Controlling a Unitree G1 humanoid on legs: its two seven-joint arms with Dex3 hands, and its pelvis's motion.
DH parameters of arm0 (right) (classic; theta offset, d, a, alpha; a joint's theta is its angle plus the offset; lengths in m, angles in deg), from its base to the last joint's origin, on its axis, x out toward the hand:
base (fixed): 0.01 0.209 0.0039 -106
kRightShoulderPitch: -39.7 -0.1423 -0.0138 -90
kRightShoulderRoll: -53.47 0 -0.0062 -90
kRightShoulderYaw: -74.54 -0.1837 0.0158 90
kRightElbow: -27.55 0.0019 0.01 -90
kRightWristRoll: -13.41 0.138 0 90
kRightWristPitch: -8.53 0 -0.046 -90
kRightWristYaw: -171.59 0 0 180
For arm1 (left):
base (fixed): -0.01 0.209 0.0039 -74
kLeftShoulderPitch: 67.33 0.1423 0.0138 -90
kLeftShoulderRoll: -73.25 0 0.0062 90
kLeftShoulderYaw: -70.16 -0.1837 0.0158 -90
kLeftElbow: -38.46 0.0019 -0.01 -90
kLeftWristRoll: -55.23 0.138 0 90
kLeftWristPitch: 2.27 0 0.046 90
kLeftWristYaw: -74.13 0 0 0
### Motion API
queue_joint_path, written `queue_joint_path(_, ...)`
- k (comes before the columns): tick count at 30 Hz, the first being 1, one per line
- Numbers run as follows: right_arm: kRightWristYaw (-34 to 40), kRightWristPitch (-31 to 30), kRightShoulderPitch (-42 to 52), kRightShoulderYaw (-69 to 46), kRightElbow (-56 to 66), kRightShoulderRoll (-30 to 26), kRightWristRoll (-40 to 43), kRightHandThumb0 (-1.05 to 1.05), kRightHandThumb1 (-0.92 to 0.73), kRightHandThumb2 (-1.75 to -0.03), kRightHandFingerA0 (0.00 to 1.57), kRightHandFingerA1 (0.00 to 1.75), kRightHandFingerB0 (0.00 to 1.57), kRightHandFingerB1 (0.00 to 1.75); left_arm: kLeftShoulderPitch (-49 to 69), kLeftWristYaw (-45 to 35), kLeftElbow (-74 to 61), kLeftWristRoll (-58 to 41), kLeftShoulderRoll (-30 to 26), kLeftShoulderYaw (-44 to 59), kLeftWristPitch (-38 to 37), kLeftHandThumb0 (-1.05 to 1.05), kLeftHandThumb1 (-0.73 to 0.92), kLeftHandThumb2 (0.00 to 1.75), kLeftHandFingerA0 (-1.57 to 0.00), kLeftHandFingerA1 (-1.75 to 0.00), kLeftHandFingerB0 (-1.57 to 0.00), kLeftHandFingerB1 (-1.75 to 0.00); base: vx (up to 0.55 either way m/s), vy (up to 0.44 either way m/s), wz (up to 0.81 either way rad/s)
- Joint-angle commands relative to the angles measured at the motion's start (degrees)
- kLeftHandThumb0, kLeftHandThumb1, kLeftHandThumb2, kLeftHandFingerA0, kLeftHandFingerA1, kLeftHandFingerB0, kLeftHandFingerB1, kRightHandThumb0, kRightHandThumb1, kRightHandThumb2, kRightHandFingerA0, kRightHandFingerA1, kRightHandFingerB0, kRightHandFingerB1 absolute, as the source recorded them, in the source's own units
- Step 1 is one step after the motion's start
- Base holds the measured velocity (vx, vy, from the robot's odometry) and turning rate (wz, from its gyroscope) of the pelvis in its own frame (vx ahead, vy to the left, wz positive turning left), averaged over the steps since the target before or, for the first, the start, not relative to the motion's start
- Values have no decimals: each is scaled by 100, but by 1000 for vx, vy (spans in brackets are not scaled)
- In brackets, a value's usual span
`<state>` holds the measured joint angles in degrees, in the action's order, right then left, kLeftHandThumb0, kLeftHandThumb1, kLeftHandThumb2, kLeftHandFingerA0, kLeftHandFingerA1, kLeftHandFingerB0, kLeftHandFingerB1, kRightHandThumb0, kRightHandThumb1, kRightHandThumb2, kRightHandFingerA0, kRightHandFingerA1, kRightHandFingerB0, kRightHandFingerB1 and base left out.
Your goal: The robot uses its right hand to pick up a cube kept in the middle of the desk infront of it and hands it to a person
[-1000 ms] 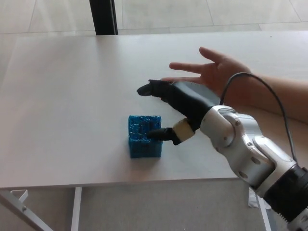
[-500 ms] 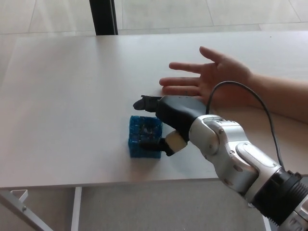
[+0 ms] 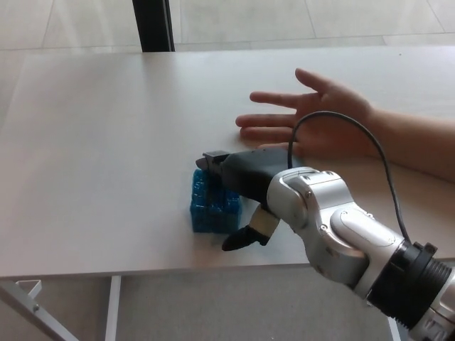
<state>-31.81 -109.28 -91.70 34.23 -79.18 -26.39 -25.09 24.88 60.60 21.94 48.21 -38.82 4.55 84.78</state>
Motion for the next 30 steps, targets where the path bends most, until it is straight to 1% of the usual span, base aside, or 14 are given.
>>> queue_joint_path(1, -345, -448, 148, 93, 70, 37, -351, -89, -36, -75, 69, 135, 2, 29, 34, -74, -24, -55, -122, 6, -69, -62, 69, 61, -63, -61, -48, -42, 0, 0, 0)
queue_joint_path(3, -81, -411, 315, 92, 164, 54, -498, -82, -37, -73, 89, 144, 5, 45, 60, -46, -26, -29, -116, -14, -108, -63, 69, 61, -64, -61, -49, -42, 0, 0, 0)
queue_joint_path(5, 148, -462, 409, 101, 171, 103, -661, -74, -34, -73, 92, 141, 12, 46, 68, -69, -21, -36, -117, -11, -112, -63, 69, 61, -63, -62, -49, -42, 0, 0, 0)
queue_joint_path(6, 824, -371, 670, -27, 204, 191, -752, -58, -44, -57, 94, 155, 34, 41, 82, -61, -21, 8, -122, -54, -135, -64, 70, 61, -66, -62, -50, -41, 0, 0, 0)
queue_joint_path(7, 1115, -327, 787, -89, 216, 234, -801, -58, -44, -57, 94, 155, 34, 41, 87, -58, -20, 26, -125, -73, -144, -64, 70, 61, -66, -62, -50, -41, 0, 0, 0)
queue_joint_path(8, 1793, -157, 992, -198, 127, 318, -850, -48, -32, -83, 121, 137, 39, 59, 93, -76, -28, 18, -122, -77, -143, -64, 70, 62, -62, -60, -48, -41, 0, 0, 0)
queue_joint_path(9, 2327, 74, 1159, -339, 65, 392, -781, -43, -61, -58, 93, 160, 53, 53, 75, -42, -19, -10, -111, -51, -105, -63, 69, 61, -63, -60, -50, -41, 0, 0, 0)
queue_joint_path(13, 3607, 603, 1446, -646, -174, 640, -661, -34, -70, -65, 92, 171, 68, 70, 72, -26, -10, 47, -97, -114, -88, -65, 71, 62, -62, -63, -51, -41, 0, 0, 0)
queue_joint_path(18, 4217, 856, 1647, -804, -215, 809, -612, -36, -67, -61, 95, 175, 78, 74, 115, -7, -24, 54, -63, -136, -117, -66, 72, 62, -61, -59, -51, -42, 0, 0, 0)
queue_joint_path(19, 4416, 944, 1716, -867, -221, 855, -581, -42, -43, -88, 122, 140, 83, 80, 104, 41, -10, 60, -54, -143, -70, -67, 74, 62, -63, -60, -53, -41, 0, 0, 0)
queue_joint_path(21, 4520, 995, 1766, -896, -228, 876, -574, -42, -43, -88, 122, 140, 83, 80, 110, 63, -2, 61, -44, -151, -53, -67, 74, 62, -63, -60, -53, -41, 0, 0, 0)
queue_joint_path(22, 4563, 1027, 1794, -945, -239, 879, -548, -32, -62, -63, 89, 175, 86, 78, 136, 98, -16, 122, -43, -211, -113, -68, 76, 63, -62, -57, -53, -41, 0, 0, 0)
queue_joint_path(26, 4862, 1302, 1761, -1057, -426, 865, -514, -25, -62, -70, 90, 175, 85, 89, 114, 103, -17, 74, -53, -174, -96, -71, 77, 63, -64, -58, -54, -41, 0, 0, 0)
queue_joint_path(30, 4839, 1467, 1645, -1100, -379, 672, -581, -31, -57, -65, 95, 175, 91, 80, 118, 88, 12, 55, -65, -157, -81, -73, 78, 63, -62, -62, -53, -41, 0, 0, 0)
